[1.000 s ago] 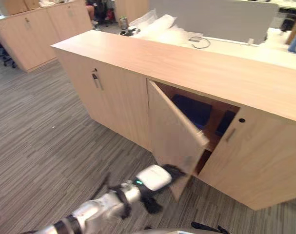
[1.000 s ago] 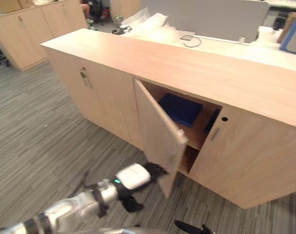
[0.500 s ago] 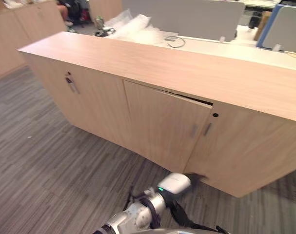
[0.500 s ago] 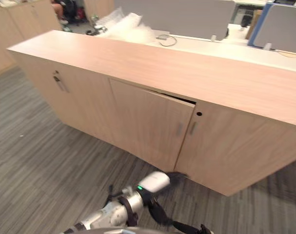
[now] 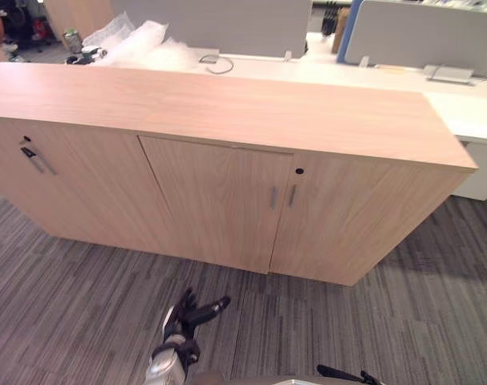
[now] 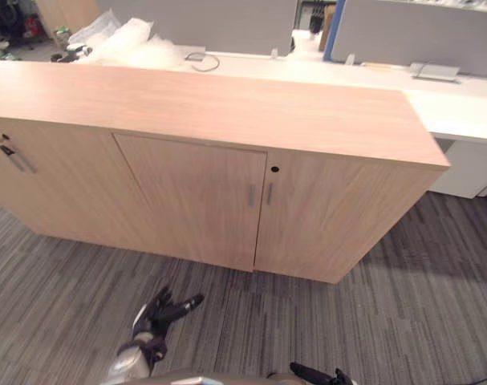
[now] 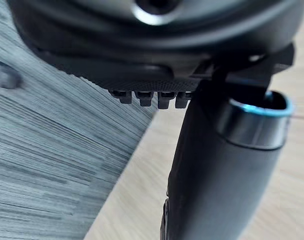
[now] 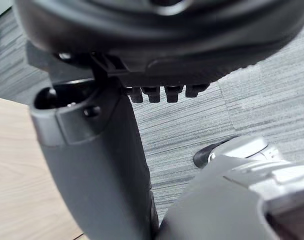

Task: Walk over to the cabinet, pick up the folder, carry it to the office cabinet, place the folder inside the office cabinet, then close the office cabinet door

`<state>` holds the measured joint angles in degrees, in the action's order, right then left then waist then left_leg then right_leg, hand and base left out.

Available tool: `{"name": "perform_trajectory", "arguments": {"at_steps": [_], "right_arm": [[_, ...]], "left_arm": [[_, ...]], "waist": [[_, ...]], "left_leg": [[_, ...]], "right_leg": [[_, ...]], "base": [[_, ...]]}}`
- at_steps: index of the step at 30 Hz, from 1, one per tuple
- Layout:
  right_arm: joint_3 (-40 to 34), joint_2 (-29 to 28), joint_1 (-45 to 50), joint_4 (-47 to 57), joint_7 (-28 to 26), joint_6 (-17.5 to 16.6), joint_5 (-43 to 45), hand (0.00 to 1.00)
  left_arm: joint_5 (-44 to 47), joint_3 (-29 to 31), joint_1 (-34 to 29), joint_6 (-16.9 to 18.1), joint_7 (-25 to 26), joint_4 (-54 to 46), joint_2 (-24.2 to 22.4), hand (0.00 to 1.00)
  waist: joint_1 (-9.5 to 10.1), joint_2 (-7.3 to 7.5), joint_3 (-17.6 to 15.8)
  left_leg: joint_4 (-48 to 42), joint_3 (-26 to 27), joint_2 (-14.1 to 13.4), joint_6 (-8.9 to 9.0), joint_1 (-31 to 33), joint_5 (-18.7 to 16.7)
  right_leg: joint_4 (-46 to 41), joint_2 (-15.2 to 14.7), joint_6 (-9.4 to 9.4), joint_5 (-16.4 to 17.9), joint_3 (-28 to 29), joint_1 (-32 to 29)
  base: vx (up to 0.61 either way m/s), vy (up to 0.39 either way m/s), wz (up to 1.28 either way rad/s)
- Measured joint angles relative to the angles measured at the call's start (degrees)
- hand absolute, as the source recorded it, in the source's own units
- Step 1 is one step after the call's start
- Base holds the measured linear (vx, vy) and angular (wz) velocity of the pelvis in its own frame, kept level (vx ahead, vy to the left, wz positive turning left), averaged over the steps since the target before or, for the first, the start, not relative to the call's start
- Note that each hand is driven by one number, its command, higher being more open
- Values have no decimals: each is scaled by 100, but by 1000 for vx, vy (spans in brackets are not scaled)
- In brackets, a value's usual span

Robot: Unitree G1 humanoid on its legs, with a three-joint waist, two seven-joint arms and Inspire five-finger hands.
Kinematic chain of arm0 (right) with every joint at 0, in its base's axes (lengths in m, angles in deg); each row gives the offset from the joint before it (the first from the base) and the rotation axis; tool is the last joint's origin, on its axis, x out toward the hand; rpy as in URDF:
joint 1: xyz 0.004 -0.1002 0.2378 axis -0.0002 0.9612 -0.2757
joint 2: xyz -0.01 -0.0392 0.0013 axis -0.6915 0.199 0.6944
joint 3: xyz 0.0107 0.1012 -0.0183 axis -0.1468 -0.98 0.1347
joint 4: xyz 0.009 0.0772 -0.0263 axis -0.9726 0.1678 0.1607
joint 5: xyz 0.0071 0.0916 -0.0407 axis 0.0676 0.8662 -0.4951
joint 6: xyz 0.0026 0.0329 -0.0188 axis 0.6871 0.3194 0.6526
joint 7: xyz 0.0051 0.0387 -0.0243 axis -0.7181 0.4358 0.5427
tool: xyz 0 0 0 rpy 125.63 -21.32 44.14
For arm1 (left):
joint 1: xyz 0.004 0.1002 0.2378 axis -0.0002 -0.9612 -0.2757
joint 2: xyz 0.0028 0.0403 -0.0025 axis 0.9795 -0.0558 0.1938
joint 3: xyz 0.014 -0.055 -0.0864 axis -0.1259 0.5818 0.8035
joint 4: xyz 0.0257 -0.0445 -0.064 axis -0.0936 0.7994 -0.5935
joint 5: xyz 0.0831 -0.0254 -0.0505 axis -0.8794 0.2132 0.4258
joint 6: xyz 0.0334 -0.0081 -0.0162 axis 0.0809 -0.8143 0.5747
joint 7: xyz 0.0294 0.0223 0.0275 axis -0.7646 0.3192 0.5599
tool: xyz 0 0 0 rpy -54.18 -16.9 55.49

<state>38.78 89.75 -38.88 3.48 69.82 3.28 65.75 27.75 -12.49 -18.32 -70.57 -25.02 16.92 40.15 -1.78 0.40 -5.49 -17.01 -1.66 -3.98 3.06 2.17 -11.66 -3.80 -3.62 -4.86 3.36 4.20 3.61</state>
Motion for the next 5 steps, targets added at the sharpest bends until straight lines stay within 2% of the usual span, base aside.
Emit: {"name": "perform_trajectory", "arguments": {"at_steps": [2,5], "right_arm": [[-24,-94,83,-20,-18,-7,34,100],[-87,-60,126,-49,-23,-25,47,100]], "left_arm": [[-450,483,-37,-63,100,546,-70,100],[-718,1095,-235,-114,259,846,-160,100]], "waist": [[4,84,166],[30,38,255]], "left_leg": [[579,42,122,-12,-234,261],[886,87,148,-68,-511,379]], "right_leg": [[186,-126,-13,-63,-2,21],[321,-153,-15,-81,-11,202]], "base": [[68,17,-1],[87,3,-4]]}}
